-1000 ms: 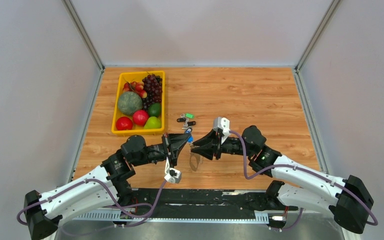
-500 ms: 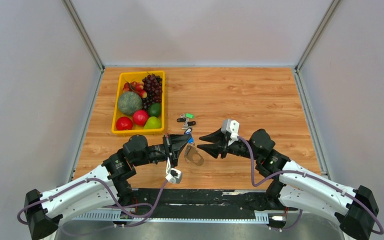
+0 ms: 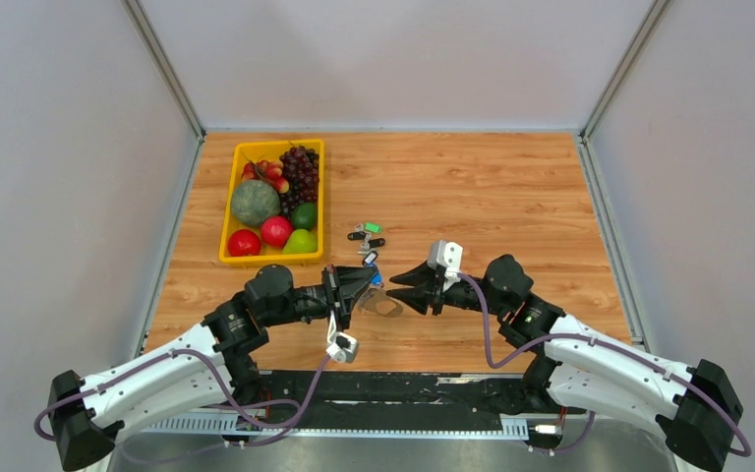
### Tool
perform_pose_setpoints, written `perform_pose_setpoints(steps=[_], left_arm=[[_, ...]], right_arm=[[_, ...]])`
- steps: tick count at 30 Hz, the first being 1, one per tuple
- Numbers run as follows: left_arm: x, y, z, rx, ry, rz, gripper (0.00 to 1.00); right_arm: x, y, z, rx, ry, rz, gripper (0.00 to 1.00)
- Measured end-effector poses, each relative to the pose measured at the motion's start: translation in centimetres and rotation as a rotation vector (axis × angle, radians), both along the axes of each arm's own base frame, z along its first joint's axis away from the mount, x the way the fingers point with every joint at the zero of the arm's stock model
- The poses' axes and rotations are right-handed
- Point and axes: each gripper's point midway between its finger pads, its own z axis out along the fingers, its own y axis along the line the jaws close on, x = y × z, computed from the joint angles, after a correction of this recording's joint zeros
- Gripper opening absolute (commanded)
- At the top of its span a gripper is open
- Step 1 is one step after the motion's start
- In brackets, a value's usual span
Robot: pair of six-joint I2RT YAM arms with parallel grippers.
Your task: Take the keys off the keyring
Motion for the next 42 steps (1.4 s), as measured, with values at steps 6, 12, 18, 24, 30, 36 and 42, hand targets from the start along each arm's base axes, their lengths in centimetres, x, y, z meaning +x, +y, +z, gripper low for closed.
perform_pose_setpoints(steps=[6, 12, 18, 24, 30, 36, 42], left_arm=[[0.4, 0.0, -0.5, 0.011, 0.020, 0.019, 0.00], [1.7, -0.4, -3.2, 0.070, 0.134, 0.082, 0.00], [2.2, -1.4, -3.3, 0.118, 0.304, 0.128, 0.00], [2.3, -1.6, -0.1, 0.029, 0.468, 0.197, 0.00], [2.0, -1.3, 0.5, -0.001, 0.693, 0.297, 0.00], [1.9, -0.9, 0.2, -0.001, 0.844, 0.381, 0.00], [1.4, -0.4, -1.2, 0.041, 0.892, 0.415, 0.00]], right_arm=[[-0.2, 0.0, 0.0, -0.001, 0.000, 0.011, 0.32], [0.1, -0.5, 0.0, -0.006, 0.005, -0.027, 0.33], [0.5, -2.5, 1.5, 0.018, -0.020, -0.116, 0.32], [0.2, -4.1, 2.4, 0.052, -0.049, -0.163, 0.32], [0.4, -4.4, 1.7, 0.036, -0.040, -0.179, 0.31], [0.5, -4.0, 0.7, 0.007, -0.021, -0.170, 0.30], [0.1, -3.7, 1.4, 0.031, -0.035, -0.139, 0.30]])
